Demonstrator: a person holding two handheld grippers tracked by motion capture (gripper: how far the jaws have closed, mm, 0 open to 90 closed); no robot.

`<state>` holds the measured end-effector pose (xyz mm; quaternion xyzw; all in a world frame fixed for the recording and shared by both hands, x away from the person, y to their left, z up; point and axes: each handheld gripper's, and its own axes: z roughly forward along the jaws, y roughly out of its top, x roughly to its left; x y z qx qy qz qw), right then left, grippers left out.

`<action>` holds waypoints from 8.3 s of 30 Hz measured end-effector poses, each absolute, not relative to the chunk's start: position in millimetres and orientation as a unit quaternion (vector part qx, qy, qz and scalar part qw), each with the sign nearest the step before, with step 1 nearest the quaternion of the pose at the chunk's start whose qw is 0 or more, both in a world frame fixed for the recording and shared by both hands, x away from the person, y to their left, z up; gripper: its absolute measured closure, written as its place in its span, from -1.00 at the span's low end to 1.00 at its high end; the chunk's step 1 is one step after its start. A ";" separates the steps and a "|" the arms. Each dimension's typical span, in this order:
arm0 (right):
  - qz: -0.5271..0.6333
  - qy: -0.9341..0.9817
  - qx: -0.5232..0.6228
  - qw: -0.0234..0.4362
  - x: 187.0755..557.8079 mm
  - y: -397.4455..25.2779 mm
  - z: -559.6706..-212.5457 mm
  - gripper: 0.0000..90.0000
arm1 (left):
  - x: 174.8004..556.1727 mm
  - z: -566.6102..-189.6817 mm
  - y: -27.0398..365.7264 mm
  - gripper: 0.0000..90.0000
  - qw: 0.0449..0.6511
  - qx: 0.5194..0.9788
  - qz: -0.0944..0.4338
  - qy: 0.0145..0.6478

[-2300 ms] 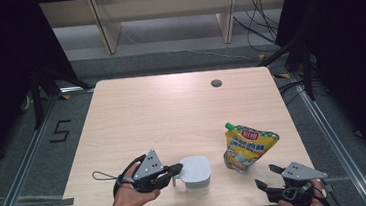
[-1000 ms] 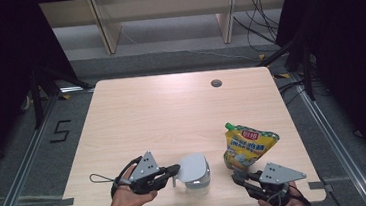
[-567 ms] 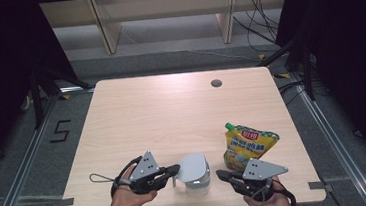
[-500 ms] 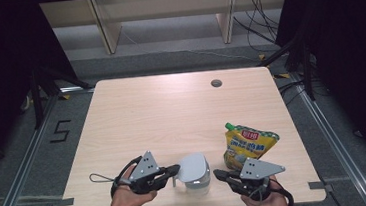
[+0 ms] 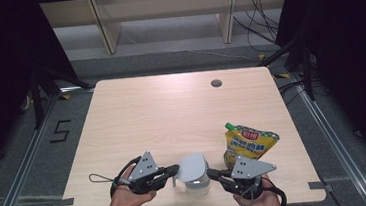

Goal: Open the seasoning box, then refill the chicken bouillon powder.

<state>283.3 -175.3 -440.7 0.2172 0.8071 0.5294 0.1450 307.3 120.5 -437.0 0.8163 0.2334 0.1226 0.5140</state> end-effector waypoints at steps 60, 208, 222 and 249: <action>0.536 0.796 0.214 0.181 279.6 -187.7 -432.9 0.76 | 282.2 -485.6 174.9 -0.35 0.466 0.824 0.150 0.286; 0.574 0.714 0.342 0.209 348.2 -267.3 -500.7 -0.08 | 280.7 -490.5 165.2 -0.65 0.457 0.827 0.139 0.296; 0.547 0.736 0.308 0.252 338.5 -262.2 -485.2 0.08 | 281.6 -489.6 166.3 -0.65 0.459 0.829 0.139 0.288; 0.456 0.776 0.195 0.390 297.9 -252.4 -448.4 0.16 | 281.7 -490.1 166.9 -0.64 0.460 0.827 0.136 0.295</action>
